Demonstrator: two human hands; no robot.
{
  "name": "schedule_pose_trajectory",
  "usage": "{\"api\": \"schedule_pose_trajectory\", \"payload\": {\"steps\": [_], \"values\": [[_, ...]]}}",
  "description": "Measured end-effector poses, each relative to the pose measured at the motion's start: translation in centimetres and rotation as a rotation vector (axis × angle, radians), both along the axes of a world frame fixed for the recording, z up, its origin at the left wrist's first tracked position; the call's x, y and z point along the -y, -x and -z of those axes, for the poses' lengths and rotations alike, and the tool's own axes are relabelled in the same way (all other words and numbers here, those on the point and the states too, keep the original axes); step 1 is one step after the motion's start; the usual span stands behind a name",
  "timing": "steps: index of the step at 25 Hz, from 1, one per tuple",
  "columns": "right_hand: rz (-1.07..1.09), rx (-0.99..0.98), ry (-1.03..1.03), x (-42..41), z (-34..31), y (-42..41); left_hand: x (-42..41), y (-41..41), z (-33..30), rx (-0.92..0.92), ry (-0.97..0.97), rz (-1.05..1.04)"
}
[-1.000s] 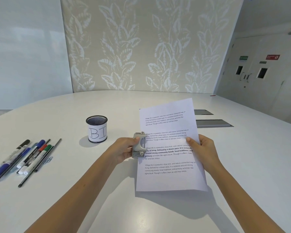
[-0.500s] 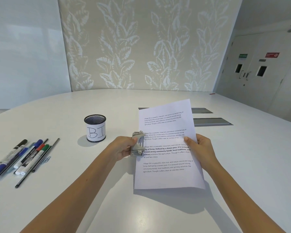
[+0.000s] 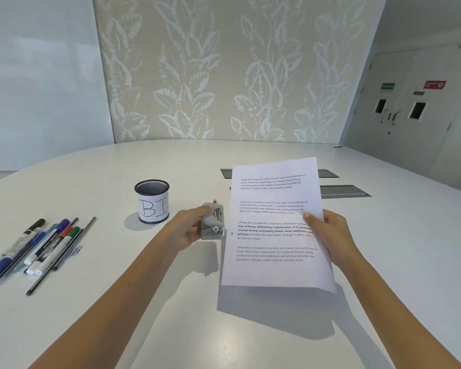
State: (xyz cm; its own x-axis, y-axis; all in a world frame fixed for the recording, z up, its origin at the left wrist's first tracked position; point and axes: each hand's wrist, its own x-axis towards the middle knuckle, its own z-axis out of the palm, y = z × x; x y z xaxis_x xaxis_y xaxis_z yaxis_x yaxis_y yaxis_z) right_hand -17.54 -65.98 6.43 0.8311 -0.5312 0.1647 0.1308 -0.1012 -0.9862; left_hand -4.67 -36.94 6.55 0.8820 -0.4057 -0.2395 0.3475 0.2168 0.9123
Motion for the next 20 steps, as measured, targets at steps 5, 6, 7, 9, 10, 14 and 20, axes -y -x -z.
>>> {"api": "schedule_pose_trajectory", "payload": {"steps": [5,6,7,9,10,14,20], "values": [[0.043,-0.102,-0.143,3.2,1.4,1.4,-3.4,-1.0,1.5,0.018,-0.023,-0.114],[0.051,-0.131,-0.171,3.7,1.8,1.6,-4.1,-1.2,2.0,0.036,-0.044,-0.135],[0.052,-0.161,-0.199,4.0,2.2,1.9,-4.9,-1.5,2.4,0.054,-0.066,-0.151],[0.043,-0.203,-0.253,4.4,3.0,2.2,-6.3,-1.8,3.1,0.061,-0.107,-0.183],[0.037,-0.213,-0.278,4.5,3.4,2.3,-7.0,-1.9,3.5,0.048,-0.135,-0.199],[0.024,-0.232,-0.298,4.4,4.0,2.3,-8.8,-2.1,3.7,0.017,-0.277,-0.213],[0.022,-0.245,-0.3,4.0,4.6,2.0,-8.7,-2.7,4.2,0.211,-0.631,-0.333]]}}
